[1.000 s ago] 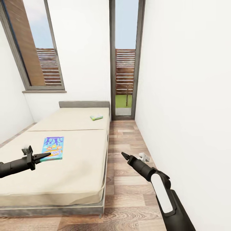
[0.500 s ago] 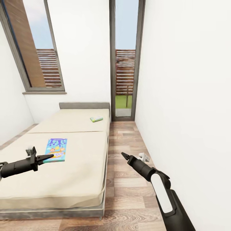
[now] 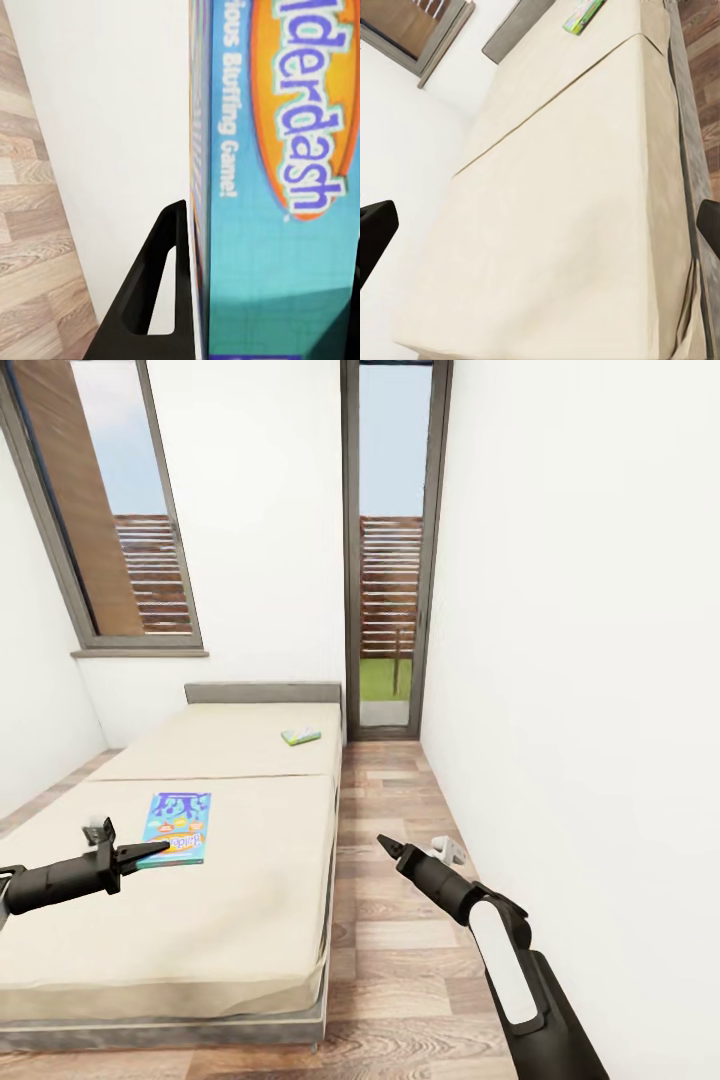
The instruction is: Put all the toys in the child's room - the three board games (two on the bed and one on the table), the two jigsaw puzzles on the table, and the tennis ball on the table - inside the toy box on the table in the child's room.
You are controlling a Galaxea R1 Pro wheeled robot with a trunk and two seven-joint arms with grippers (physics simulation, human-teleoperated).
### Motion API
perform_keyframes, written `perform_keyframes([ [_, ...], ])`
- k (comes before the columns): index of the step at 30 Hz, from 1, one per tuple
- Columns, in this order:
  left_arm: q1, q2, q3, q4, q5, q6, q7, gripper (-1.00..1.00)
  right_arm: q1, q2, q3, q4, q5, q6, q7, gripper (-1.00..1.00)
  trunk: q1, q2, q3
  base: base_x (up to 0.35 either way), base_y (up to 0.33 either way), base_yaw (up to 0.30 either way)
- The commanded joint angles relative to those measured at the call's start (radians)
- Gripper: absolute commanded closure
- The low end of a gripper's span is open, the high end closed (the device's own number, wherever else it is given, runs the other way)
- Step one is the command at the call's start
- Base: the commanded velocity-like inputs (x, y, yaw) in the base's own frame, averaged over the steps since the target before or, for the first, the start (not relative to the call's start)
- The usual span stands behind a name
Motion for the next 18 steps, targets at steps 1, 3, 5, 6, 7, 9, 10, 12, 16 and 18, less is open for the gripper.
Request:
perform_keyframes([
  [1, 0.0, 0.0, 0.0, 0.0, -0.002, 0.011, -0.004, 1.0, 0.0, 0.001, -0.001, -0.001, 0.001, 0.005, 0.002, -1.0, -0.004, 0.007, 0.002, 0.0, 0.0, 0.0],
  [3, 0.0, 0.0, 0.001, 0.0, -0.002, 0.011, -0.004, 1.0, 0.0, 0.004, 0.001, -0.001, 0.002, 0.004, 0.001, -1.0, -0.012, 0.021, 0.008, 0.0, 0.0, 0.056],
  [5, 0.0, 0.0, 0.0, 0.0, -0.002, 0.011, -0.004, 1.0, 0.0, 0.006, 0.002, -0.001, 0.003, 0.003, -0.002, -1.0, -0.019, 0.035, 0.015, 0.0, 0.0, 0.179],
  [6, 0.0, 0.0, -0.001, 0.0, -0.002, 0.011, -0.004, 1.0, 0.0, 0.006, 0.002, -0.001, 0.003, -0.001, -0.003, -1.0, -0.023, 0.042, 0.018, 0.0, 0.0, 0.233],
  [7, 0.0, 0.0, -0.001, 0.0, -0.002, 0.011, -0.004, 1.0, 0.0, 0.004, 0.002, -0.001, 0.002, -0.007, -0.003, -1.0, -0.027, 0.049, 0.021, 0.0, 0.0, 0.253],
  [9, 0.0, 0.0, 0.0, 0.0, -0.002, 0.011, -0.004, 1.0, 0.0, 0.003, 0.002, -0.001, 0.001, -0.018, -0.003, -1.0, -0.031, 0.056, 0.024, 0.0, 0.0, 0.27],
  [10, 0.0, 0.0, 0.001, 0.0, -0.002, 0.011, -0.004, 1.0, 0.0, 0.003, 0.002, -0.001, 0.001, -0.021, -0.003, -1.0, -0.031, 0.056, 0.024, 0.0, 0.0, 0.279],
  [12, 0.0, 0.0, 0.001, 0.0, -0.002, 0.011, -0.004, 1.0, 0.0, 0.004, 0.002, 0.0, 0.001, -0.024, -0.004, -1.0, -0.031, 0.056, 0.024, 0.0, 0.0, 0.284],
  [16, 0.0, 0.001, 0.005, 0.001, -0.001, 0.011, -0.004, 1.0, 0.0, 0.004, 0.003, 0.0, 0.0, -0.026, -0.004, -1.0, -0.031, 0.056, 0.024, 0.0, 0.0, 0.287],
  [18, 0.0, 0.002, 0.007, 0.002, -0.001, 0.011, -0.004, 1.0, 0.0, 0.004, 0.003, 0.0, 0.0, -0.026, -0.004, -1.0, -0.031, 0.056, 0.024, 0.0, 0.005, 0.288],
])
